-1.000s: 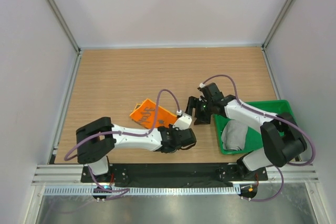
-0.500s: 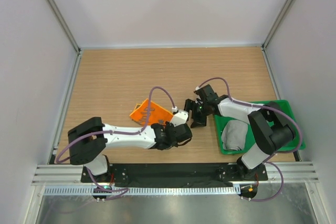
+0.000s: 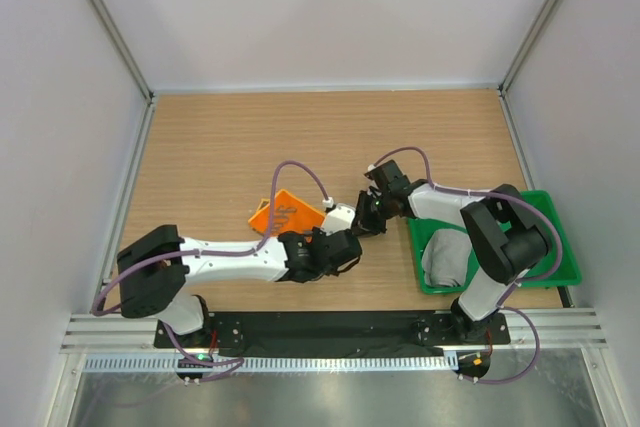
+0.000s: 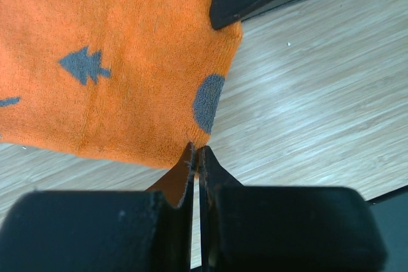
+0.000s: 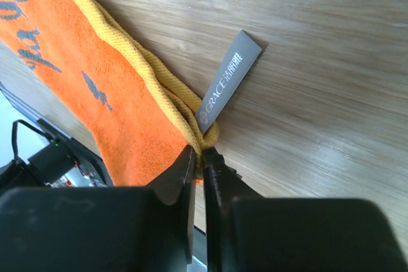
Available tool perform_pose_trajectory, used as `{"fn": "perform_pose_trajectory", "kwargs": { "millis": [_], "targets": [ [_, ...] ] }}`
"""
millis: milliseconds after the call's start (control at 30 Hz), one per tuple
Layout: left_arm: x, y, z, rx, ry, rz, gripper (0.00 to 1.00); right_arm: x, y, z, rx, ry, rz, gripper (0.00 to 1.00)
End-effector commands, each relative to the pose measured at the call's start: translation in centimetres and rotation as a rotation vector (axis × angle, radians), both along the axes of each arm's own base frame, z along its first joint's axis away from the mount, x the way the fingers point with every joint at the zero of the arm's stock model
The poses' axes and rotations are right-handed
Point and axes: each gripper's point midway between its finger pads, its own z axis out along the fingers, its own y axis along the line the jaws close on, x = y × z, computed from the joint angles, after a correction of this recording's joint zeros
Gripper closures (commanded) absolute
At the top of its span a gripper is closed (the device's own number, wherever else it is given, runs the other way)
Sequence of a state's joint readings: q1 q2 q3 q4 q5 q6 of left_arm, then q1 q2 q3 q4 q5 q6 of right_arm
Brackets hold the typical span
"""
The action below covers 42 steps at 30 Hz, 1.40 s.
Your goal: Roll the towels
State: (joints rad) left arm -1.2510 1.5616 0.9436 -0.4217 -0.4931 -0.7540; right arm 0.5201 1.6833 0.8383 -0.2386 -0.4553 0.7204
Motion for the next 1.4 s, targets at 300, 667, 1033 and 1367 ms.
{"fn": "perform_pose_trajectory", "kwargs": {
  "millis": [300, 667, 1033, 1367],
  "targets": [
    [-0.2, -0.8, 1.7, -0.109, 0.024, 0.011, 1.00, 2.6, -1.2, 3.0, -0.124, -0.119, 0.001, 0.43],
    [-0.6, -1.6, 2.8, -0.255, 0.173, 0.088, 1.00, 5.2, -5.6, 8.8, -0.354, -0.312, -0.052, 0.20],
    [1.7, 2.8, 0.7, -0.440, 0.330, 0.296, 1.00, 4.7, -4.2, 11.9, -0.230, -0.386, -0.024, 0.25],
    [3.1, 5.6, -0.4, -0.458, 0.373, 0.404, 1.00, 1.4, 0.6, 13.6, 0.012, -0.460, 0.126, 0.70]
  ]
}}
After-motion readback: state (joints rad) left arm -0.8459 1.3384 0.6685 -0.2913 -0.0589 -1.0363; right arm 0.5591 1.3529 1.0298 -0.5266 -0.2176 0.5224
